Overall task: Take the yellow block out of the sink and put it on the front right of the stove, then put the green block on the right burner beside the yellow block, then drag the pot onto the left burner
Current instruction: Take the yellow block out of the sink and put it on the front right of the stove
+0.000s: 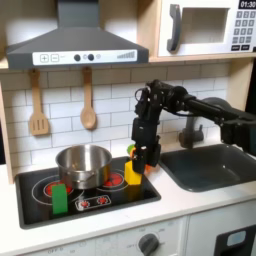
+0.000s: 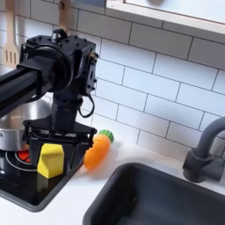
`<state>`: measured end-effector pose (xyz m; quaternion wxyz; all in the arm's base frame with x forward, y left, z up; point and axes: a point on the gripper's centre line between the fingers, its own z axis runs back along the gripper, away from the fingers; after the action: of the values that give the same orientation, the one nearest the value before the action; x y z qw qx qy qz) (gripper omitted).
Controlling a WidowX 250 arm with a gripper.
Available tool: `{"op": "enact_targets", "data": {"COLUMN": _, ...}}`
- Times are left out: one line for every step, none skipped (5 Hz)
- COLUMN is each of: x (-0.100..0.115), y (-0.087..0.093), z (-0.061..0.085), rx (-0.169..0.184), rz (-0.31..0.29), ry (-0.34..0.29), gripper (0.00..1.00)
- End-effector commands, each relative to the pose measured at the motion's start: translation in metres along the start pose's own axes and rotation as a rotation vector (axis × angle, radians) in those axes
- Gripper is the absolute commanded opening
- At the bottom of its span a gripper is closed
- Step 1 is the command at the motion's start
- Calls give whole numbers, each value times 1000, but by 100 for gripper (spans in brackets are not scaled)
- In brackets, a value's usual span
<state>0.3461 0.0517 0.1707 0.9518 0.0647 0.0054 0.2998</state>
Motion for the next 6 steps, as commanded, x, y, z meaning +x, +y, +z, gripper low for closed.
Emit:
{"op": "enact_targets", "data": {"x": 12, "y": 2, "z": 4, "rx": -7, "rz": 62, "ry": -20, "gripper": 100}}
{"op": "enact_targets", "data": {"x": 14, "y": 2, "z": -2, "rx": 10, "rz": 115, "ry": -14, "gripper": 100}}
{"op": "enact_targets", "data": {"x": 14, "y": 0, "z": -4, "rx": 10, "rz": 142, "ry": 3, "gripper": 100}}
{"op": "enact_targets", "data": {"x": 16, "y": 1, "z": -2, "rx": 11, "rz": 153, "ry": -4, "gripper": 100}}
{"op": "enact_targets", "data": {"x": 16, "y": 4, "z": -2, "rx": 14, "rz": 170, "ry": -6, "gripper": 100}}
{"op": "enact_targets", "data": {"x": 13, "y": 4, "z": -3, "rx": 15, "rz": 175, "ry": -2, "gripper": 100}}
